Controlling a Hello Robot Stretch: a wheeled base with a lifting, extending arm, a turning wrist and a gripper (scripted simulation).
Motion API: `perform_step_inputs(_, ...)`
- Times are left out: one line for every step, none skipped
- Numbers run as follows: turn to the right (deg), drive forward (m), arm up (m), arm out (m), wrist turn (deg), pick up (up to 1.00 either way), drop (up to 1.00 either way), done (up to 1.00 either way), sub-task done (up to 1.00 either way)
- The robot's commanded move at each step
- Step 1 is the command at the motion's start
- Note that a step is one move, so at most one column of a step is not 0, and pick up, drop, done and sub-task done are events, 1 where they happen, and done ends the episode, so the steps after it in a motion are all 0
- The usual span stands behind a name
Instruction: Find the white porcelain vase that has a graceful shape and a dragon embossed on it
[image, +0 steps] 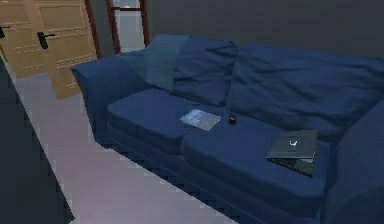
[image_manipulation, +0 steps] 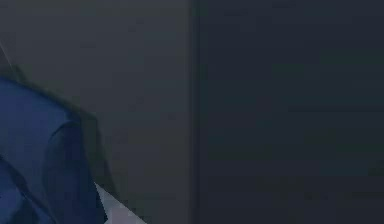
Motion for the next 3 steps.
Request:
perform_step_inputs(0.0,0.15,0.0,0.0,0.0,0.0,0.0,0.0,0.0)
perform_step_inputs(0.0,0.35,0.0,0.0,0.0,0.0,0.0,0.0,0.0)
perform_step_inputs(-42.0,0.0,0.0,0.0,0.0,0.0,0.0,0.0,0.0)
